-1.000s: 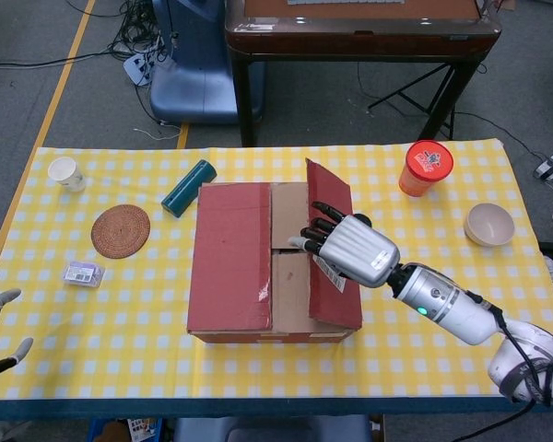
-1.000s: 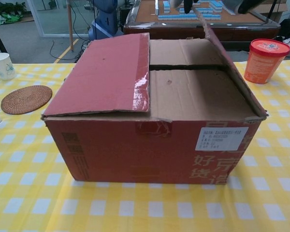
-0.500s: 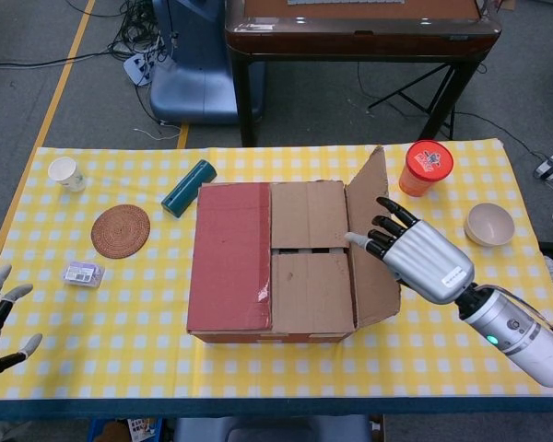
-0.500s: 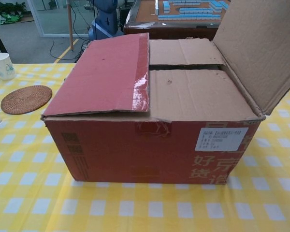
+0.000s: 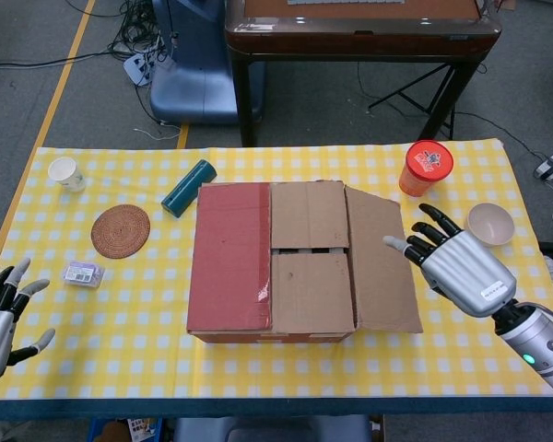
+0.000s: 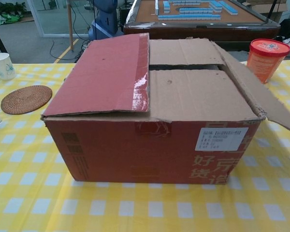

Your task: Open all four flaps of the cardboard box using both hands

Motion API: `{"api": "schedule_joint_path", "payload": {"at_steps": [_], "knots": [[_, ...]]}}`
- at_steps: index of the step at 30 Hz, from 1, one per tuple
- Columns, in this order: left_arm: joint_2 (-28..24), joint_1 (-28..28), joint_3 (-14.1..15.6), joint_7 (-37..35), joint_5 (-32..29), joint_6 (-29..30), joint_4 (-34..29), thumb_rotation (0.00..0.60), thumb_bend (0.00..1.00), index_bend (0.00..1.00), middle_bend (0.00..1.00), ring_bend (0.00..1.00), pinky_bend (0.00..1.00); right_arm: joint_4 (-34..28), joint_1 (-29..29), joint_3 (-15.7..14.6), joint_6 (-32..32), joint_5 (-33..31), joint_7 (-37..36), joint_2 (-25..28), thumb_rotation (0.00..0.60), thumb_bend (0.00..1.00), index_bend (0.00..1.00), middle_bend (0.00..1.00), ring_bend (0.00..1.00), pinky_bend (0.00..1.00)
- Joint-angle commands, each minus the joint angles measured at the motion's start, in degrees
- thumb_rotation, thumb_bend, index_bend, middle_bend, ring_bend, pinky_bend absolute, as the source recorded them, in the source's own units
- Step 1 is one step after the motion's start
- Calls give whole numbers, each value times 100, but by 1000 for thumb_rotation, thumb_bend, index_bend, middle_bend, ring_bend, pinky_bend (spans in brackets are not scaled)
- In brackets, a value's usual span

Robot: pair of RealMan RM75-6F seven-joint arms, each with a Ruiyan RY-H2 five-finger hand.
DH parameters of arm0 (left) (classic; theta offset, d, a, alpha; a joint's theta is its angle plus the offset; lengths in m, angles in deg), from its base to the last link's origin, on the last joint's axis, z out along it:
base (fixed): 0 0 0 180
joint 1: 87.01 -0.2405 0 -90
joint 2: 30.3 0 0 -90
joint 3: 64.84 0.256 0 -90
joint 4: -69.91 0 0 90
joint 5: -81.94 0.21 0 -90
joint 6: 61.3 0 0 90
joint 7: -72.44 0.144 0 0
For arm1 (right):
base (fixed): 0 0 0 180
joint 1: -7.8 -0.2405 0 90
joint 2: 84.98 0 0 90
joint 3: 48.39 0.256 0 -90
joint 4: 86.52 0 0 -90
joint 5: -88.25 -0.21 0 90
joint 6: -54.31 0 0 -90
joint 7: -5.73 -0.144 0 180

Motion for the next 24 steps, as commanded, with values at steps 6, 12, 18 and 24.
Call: {"api": "schedule_joint_path", "payload": {"at_steps": [6,12,18,24], "knots": [[-245,630,-210,-1244,613,-316,213,600,232,273,98,61,0,27,70,-3,-116,78,22,-188,600,810,223,406,257,100],[-422,1390,-346,-2596,1196,-735,357,600,232,284,185,122,37,10,105,-14,-174,194,70,-333,600,810,223,398,257,100],[-325,2142,-436,-3108,1492,-1312,436,600,232,342,240,166,71,7,234,-107,-159,336,144,-444,600,810,223,391,257,101],[-189,2705,-467,-3212,1582,-1801,288,600,232,342,241,163,71,49,501,-251,-41,433,506,-577,600,721,223,374,257,103]]}}
